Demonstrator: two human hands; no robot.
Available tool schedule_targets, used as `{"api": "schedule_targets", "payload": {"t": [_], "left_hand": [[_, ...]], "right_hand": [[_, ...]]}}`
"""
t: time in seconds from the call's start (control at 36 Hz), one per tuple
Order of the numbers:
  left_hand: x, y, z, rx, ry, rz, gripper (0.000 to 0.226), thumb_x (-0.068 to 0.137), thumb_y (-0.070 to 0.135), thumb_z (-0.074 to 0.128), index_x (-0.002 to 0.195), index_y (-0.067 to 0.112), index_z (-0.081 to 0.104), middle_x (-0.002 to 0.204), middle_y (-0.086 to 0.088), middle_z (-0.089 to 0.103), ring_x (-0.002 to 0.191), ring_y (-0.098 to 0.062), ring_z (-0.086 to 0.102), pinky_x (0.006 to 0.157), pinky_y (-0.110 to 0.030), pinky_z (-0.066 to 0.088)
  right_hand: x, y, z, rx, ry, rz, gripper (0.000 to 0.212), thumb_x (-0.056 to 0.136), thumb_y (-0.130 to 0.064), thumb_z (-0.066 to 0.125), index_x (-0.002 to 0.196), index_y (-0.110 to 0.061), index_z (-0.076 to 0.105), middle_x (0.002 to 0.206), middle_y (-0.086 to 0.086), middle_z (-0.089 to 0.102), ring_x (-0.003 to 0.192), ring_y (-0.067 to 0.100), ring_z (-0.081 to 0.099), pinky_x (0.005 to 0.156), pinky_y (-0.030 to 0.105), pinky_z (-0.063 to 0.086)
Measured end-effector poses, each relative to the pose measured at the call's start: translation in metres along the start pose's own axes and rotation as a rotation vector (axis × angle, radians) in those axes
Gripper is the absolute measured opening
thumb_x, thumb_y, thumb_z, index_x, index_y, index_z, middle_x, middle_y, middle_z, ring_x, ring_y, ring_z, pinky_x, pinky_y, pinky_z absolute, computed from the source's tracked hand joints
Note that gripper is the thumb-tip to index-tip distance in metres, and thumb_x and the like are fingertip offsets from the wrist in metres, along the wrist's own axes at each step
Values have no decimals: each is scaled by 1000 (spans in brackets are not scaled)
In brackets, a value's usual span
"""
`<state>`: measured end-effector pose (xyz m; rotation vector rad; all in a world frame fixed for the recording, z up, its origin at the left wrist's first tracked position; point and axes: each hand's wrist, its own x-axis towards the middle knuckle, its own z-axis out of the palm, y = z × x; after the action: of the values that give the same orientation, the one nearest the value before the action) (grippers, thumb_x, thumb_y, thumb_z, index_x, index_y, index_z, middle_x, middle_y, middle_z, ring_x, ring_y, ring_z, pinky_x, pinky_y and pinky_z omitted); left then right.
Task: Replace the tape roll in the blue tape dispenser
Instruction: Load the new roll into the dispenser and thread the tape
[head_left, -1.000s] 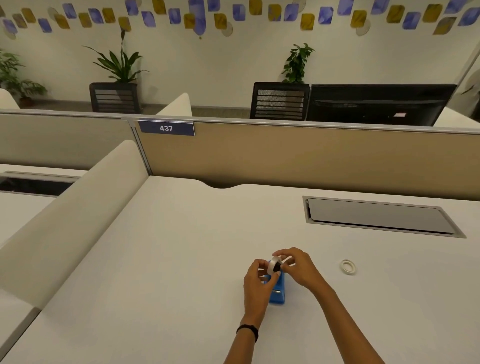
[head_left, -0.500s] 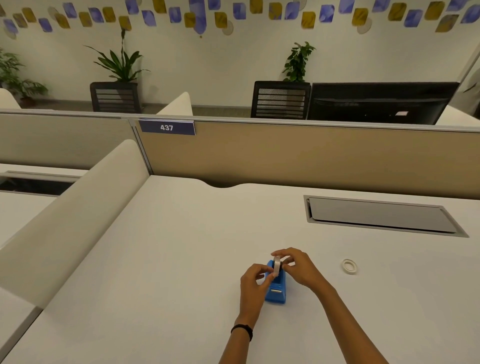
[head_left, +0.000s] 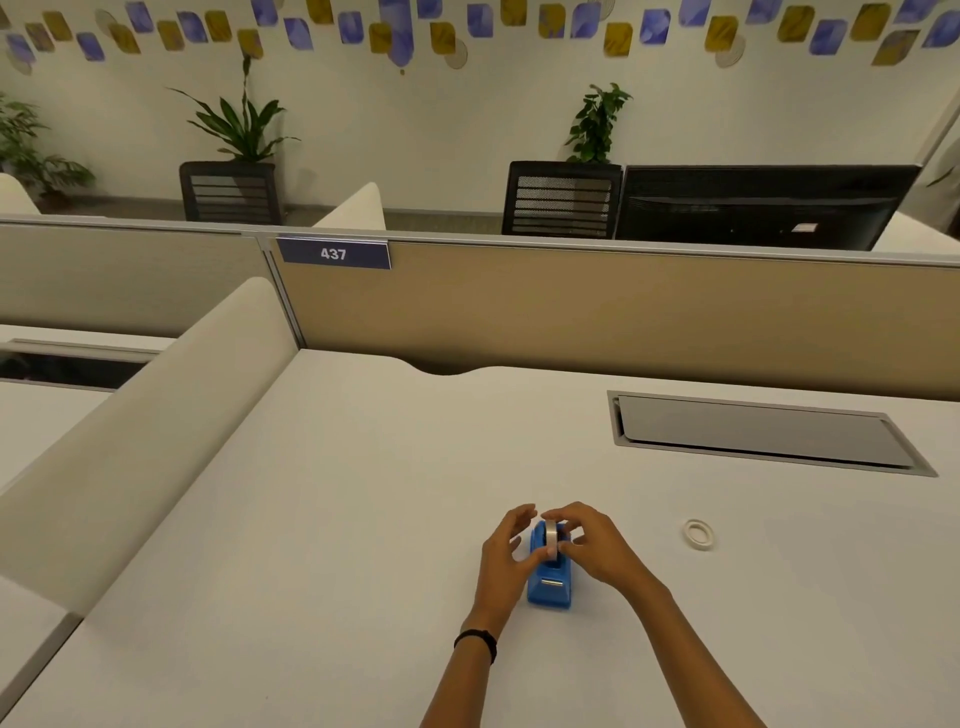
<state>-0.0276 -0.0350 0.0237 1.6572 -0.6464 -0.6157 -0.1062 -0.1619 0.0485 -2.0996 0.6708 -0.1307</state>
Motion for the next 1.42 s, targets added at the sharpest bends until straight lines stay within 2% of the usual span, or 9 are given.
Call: {"api": "schedule_targets", "payload": {"t": [0.08, 0.22, 0.31, 0.56, 0.83, 0.97, 1.11, 1.25, 1.42], "left_hand": [[2, -1, -3, 17, -56, -23, 58, 80, 14, 70, 132, 12, 45, 130, 5, 50, 118, -8, 48, 101, -23, 38], [4, -1, -4, 54, -98, -39, 56, 81, 15, 69, 132, 13, 46, 137, -5, 51, 121, -11, 48, 99, -19, 36], [5, -3, -4, 58, -127, -35, 55, 82, 16, 68, 133, 15, 46, 137, -3, 51, 118, -5, 46, 100, -20, 36], [9, -7, -4, 72, -145, -2, 49, 83, 19, 68, 128, 22, 50, 125, 10, 53, 116, -7, 49, 99, -22, 38], [16, -9, -5, 90, -152, 1, 42, 80, 21, 70, 113, 39, 51, 118, 17, 54, 108, -3, 51, 90, -13, 39], [18, -10, -6, 74, -150, -1, 42, 79, 22, 71, 118, 30, 57, 118, 15, 55, 107, -5, 53, 82, -7, 44], [18, -11, -3, 66, -131, 9, 40, 81, 21, 70, 119, 16, 60, 118, 4, 59, 106, -10, 56, 86, -15, 49], [18, -9, -3, 78, -138, 34, 35, 82, 23, 68, 116, 18, 61, 110, 11, 58, 99, -3, 56, 80, -4, 47], [17, -9, -1, 101, -130, 36, 33, 84, 24, 66, 116, 23, 59, 110, 13, 55, 100, -2, 54, 80, -1, 44]], "right_hand": [[-3, 2, 1, -6, 0, -12, 36, 82, -7, 64, 115, -16, 55, 121, 12, 56, 95, 14, 55, 85, 22, 44], [-5, 4, 3, -56, 24, -33, 36, 83, -9, 64, 117, -17, 55, 123, 9, 55, 108, 21, 51, 91, 26, 40], [-7, 6, 3, -66, 54, -48, 33, 84, -10, 62, 116, -17, 56, 121, 8, 57, 107, 19, 50, 91, 25, 39], [-6, 4, -2, -16, 79, -47, 29, 79, -6, 67, 108, -9, 62, 110, 13, 61, 100, 27, 58, 89, 35, 49], [-4, -2, -8, -73, 8, -43, 34, 82, -8, 64, 115, -10, 59, 115, 13, 60, 103, 26, 57, 94, 35, 48], [-4, -5, -11, -105, -34, -76, 29, 84, -7, 62, 112, -13, 61, 109, 13, 62, 96, 24, 60, 86, 25, 48], [-5, -6, -11, -136, -67, -80, 28, 87, -11, 58, 114, -16, 59, 113, 12, 60, 95, 21, 58, 85, 23, 47], [-6, -8, -11, -118, -73, -35, 33, 88, -13, 56, 121, -14, 54, 120, 12, 61, 93, 18, 56, 81, 15, 42], [-5, -10, -12, -131, -88, -35, 33, 89, -13, 55, 122, -13, 54, 120, 14, 61, 101, 27, 58, 87, 23, 42]]}}
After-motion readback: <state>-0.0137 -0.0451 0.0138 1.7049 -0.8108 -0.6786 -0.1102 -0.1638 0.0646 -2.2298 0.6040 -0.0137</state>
